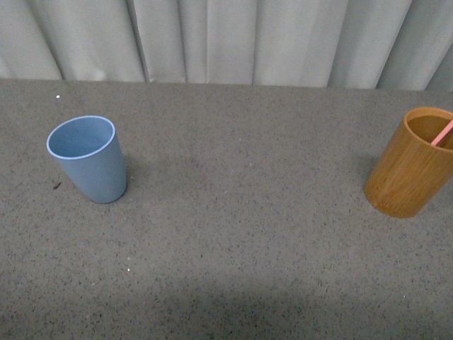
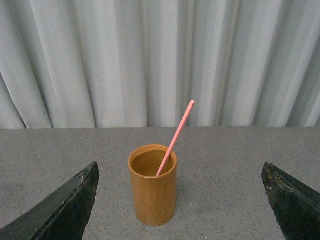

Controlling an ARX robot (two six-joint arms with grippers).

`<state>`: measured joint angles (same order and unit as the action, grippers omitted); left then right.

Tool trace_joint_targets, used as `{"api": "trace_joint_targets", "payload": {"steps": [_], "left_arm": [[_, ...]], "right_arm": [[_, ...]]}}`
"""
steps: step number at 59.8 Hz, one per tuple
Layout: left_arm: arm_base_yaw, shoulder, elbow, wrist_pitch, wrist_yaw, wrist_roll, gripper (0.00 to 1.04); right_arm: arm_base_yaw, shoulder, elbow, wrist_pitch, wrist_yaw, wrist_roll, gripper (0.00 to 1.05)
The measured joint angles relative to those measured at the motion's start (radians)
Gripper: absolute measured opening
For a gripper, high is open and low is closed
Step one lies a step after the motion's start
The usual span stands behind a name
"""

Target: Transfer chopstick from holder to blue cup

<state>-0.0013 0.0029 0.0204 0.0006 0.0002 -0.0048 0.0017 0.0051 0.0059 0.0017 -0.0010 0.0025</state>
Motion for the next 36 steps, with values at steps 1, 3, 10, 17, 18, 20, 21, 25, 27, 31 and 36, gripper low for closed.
{"api": "trace_joint_targets", "payload": {"steps": [1, 3, 10, 17, 18, 20, 21, 25, 27, 31, 36], "left_arm": [[0.000, 0.000, 0.000, 0.000, 0.000, 0.000, 0.98], [0.000, 0.000, 0.000, 0.000, 0.000, 0.000, 0.98], [0.000, 0.000, 0.000, 0.000, 0.000, 0.000, 0.98], [0.000, 0.000, 0.000, 0.000, 0.000, 0.000, 0.98], [0.000, 0.000, 0.000, 0.000, 0.000, 0.000, 0.98], [0.000, 0.000, 0.000, 0.000, 0.000, 0.000, 0.98], [0.000, 0.000, 0.000, 0.000, 0.000, 0.000, 0.98], [0.000, 0.000, 0.000, 0.000, 0.000, 0.000, 0.98], [0.000, 0.000, 0.000, 0.000, 0.000, 0.000, 0.98], [0.000, 0.000, 0.000, 0.000, 0.000, 0.000, 0.98], [0.000, 0.000, 0.000, 0.000, 0.000, 0.000, 0.98]], "right_arm": [[0.000, 0.000, 0.000, 0.000, 0.000, 0.000, 0.95], [0.000, 0.000, 0.000, 0.000, 0.000, 0.000, 0.95], [0.000, 0.000, 0.000, 0.000, 0.000, 0.000, 0.95], [0.000, 0.000, 0.000, 0.000, 0.000, 0.000, 0.95], [0.000, 0.000, 0.000, 0.000, 0.000, 0.000, 0.95], [0.000, 0.000, 0.000, 0.000, 0.000, 0.000, 0.95], [0.000, 0.000, 0.000, 0.000, 0.000, 0.000, 0.95], [0.000, 0.000, 0.000, 0.000, 0.000, 0.000, 0.95], [0.000, 0.000, 0.000, 0.000, 0.000, 0.000, 0.95], [0.000, 0.000, 0.000, 0.000, 0.000, 0.000, 0.95], [0.000, 0.000, 0.000, 0.000, 0.000, 0.000, 0.95]]}}
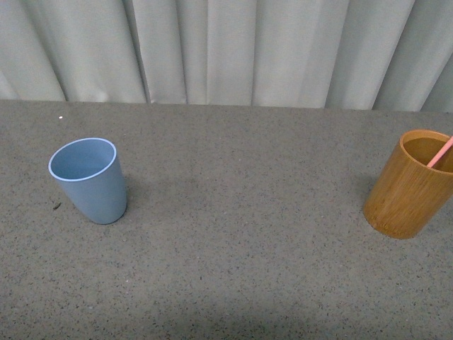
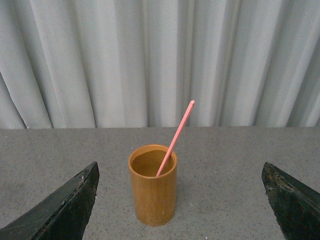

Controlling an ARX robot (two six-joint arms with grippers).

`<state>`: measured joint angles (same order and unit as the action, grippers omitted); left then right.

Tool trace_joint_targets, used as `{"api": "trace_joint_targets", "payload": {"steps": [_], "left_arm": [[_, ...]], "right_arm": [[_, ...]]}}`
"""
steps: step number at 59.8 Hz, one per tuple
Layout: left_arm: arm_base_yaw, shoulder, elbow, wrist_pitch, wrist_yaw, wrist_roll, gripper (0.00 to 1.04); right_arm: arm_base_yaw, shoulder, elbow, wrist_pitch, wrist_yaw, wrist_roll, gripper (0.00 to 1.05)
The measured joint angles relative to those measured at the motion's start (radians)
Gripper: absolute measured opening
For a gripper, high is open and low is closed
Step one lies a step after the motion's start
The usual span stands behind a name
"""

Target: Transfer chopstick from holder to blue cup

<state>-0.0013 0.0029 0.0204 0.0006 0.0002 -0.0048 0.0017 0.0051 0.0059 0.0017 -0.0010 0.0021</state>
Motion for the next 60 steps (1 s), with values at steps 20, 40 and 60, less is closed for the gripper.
{"api": "trace_joint_targets", "payload": {"steps": [20, 40, 60], "left_arm": [[0.000, 0.000, 0.000, 0.000, 0.000, 0.000, 0.98], [0.016, 0.015, 0.007, -0.026, 0.039, -0.024, 0.98], [-0.054, 0.668, 0.167, 0.178, 0.121, -0.433, 0.98]], "right_arm": [[0.000, 0.000, 0.000, 0.000, 0.000, 0.000, 0.95], [0.000, 0.000, 0.000, 0.000, 0.000, 0.000, 0.95], [0.000, -0.001, 0.000, 0.000, -0.001, 0.000, 0.95]]}}
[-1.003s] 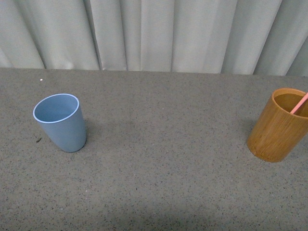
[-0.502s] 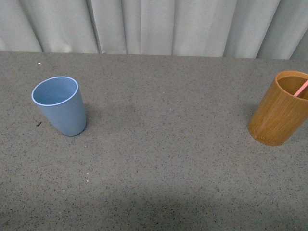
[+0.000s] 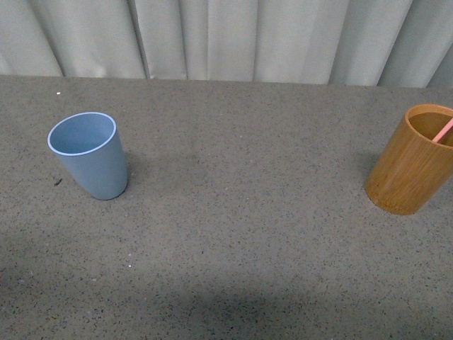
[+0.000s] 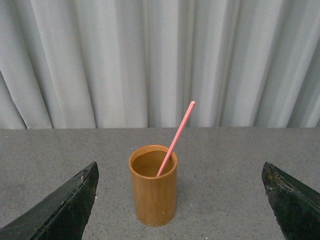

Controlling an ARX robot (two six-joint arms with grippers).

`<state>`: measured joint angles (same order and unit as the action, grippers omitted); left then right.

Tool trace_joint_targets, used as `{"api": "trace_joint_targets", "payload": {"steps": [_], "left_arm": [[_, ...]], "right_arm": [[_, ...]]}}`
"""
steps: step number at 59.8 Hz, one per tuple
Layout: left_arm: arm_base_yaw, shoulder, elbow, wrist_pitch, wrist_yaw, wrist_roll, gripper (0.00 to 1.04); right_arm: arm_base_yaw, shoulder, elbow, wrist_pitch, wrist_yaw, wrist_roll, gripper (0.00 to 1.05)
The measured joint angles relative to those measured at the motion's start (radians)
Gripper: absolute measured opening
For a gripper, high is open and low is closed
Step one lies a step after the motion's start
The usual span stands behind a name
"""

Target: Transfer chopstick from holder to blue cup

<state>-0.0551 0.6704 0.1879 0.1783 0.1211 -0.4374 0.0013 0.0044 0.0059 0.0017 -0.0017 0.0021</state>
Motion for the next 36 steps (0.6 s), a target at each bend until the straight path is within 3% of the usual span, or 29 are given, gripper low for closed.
{"api": "trace_joint_targets", "payload": {"steps": [6, 18, 36], "left_arm": [[-0.054, 0.266, 0.095, 0.121, -0.072, -0.039, 0.98], [-0.128, 0.668, 0.254, 0.201, -0.171, -0.079, 0.98], [-0.117, 0.865, 0.380, 0.180, -0.211, -0.100, 0.98]], "right_arm": [[0.000, 0.000, 0.000, 0.000, 0.000, 0.000, 0.95], [0.000, 0.000, 0.000, 0.000, 0.000, 0.000, 0.95], [0.000, 0.000, 0.000, 0.000, 0.000, 0.000, 0.95]]}}
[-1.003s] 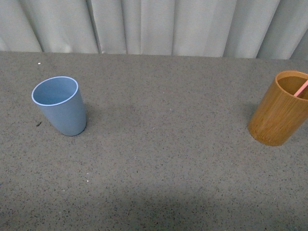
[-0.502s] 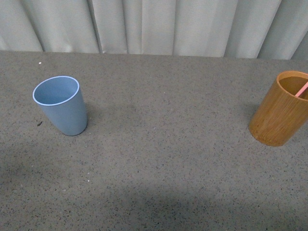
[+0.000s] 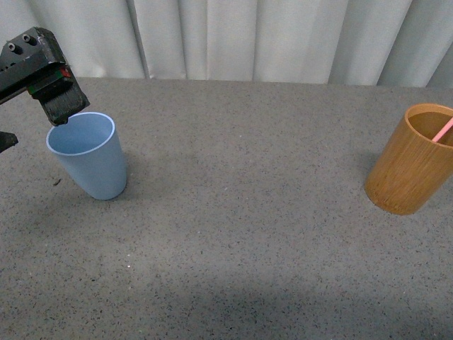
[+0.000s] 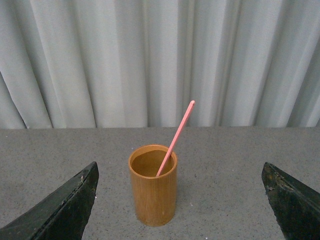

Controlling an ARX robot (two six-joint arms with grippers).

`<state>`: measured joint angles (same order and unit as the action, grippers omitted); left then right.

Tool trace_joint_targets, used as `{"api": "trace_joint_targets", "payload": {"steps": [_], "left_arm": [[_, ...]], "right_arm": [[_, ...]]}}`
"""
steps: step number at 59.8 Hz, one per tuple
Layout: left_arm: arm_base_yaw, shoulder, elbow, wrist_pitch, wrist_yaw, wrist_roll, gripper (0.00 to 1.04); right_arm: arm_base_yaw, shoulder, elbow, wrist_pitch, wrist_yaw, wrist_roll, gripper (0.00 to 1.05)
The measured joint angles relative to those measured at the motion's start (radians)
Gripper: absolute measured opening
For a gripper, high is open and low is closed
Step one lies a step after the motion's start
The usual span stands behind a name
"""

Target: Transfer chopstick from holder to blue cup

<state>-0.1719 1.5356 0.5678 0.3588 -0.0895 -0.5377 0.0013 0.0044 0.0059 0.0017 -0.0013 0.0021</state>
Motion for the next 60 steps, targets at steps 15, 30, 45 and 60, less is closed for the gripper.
{"api": "trace_joint_targets", "payload": {"steps": [15, 30, 45, 60], "left_arm": [[0.040, 0.101, 0.064, -0.062, -0.062, -0.016, 0.98], [0.053, 0.178, 0.119, -0.100, -0.077, -0.054, 0.98], [0.073, 0.234, 0.163, -0.108, -0.092, -0.069, 0.98], [0.085, 0.272, 0.182, -0.119, -0.117, -0.071, 0.98]], "right_arm": [[0.000, 0.000, 0.000, 0.000, 0.000, 0.000, 0.95], [0.000, 0.000, 0.000, 0.000, 0.000, 0.000, 0.95], [0.000, 0.000, 0.000, 0.000, 0.000, 0.000, 0.95], [0.000, 0.000, 0.000, 0.000, 0.000, 0.000, 0.95]]}}
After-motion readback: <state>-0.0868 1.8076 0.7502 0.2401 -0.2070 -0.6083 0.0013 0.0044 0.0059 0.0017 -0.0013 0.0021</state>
